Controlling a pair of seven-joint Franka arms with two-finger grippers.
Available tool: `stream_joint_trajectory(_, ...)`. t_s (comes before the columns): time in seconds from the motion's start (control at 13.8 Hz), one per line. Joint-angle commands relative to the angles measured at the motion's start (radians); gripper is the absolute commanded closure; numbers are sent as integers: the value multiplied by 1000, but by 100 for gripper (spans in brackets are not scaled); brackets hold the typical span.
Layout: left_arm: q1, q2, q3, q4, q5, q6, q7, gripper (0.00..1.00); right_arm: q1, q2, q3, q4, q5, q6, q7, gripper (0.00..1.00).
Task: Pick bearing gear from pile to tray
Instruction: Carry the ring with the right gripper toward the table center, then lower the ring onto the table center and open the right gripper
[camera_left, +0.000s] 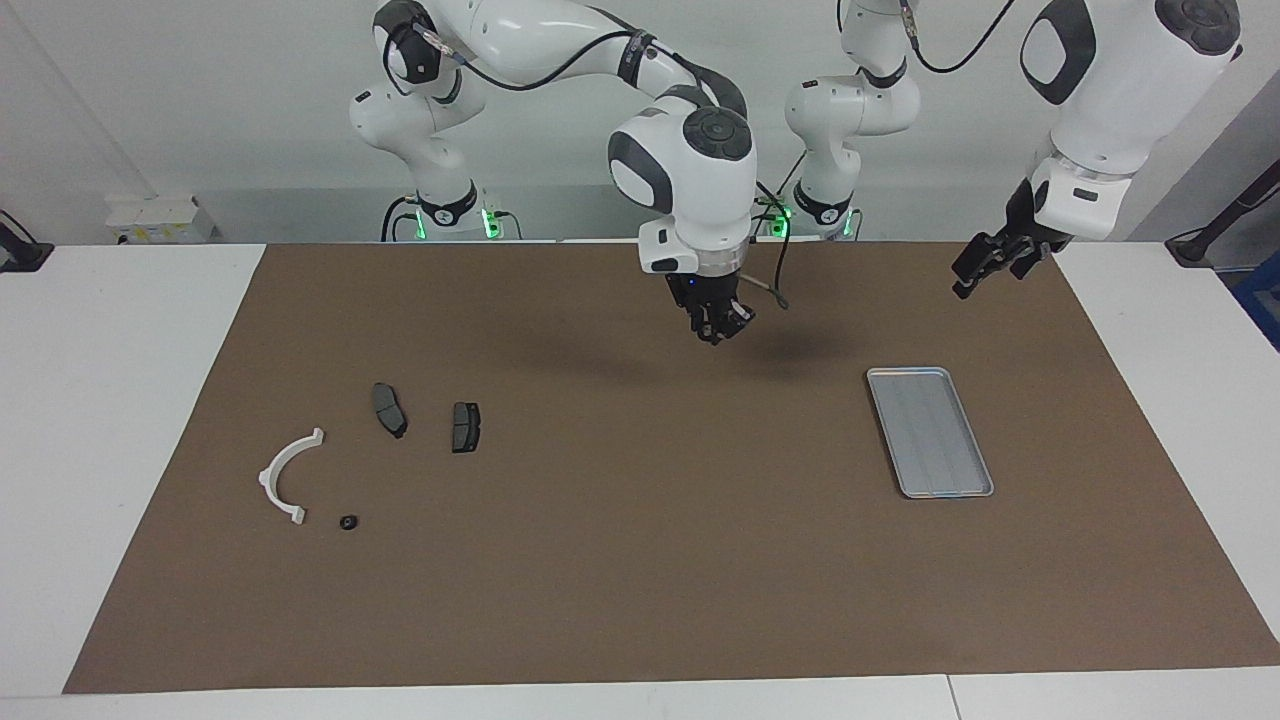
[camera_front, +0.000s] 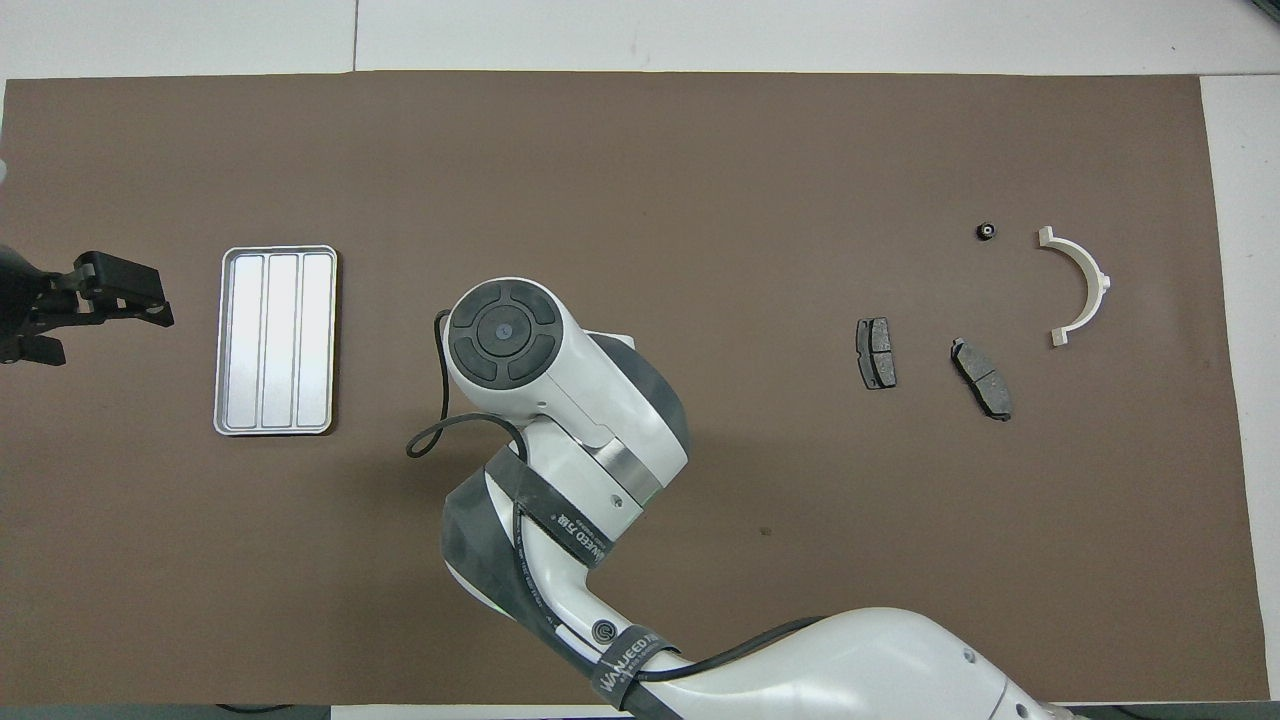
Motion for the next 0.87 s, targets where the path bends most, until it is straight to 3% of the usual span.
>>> stream_joint_trajectory(0.0, 6, -22, -6, -21, 3, 3, 8, 0, 1, 23, -1, -30, -26, 63, 33, 100)
stream_joint_trajectory(0.8, 6, -22, -6, -21, 3, 2, 8, 0, -25, 47, -6, -203, -101, 272, 46, 100)
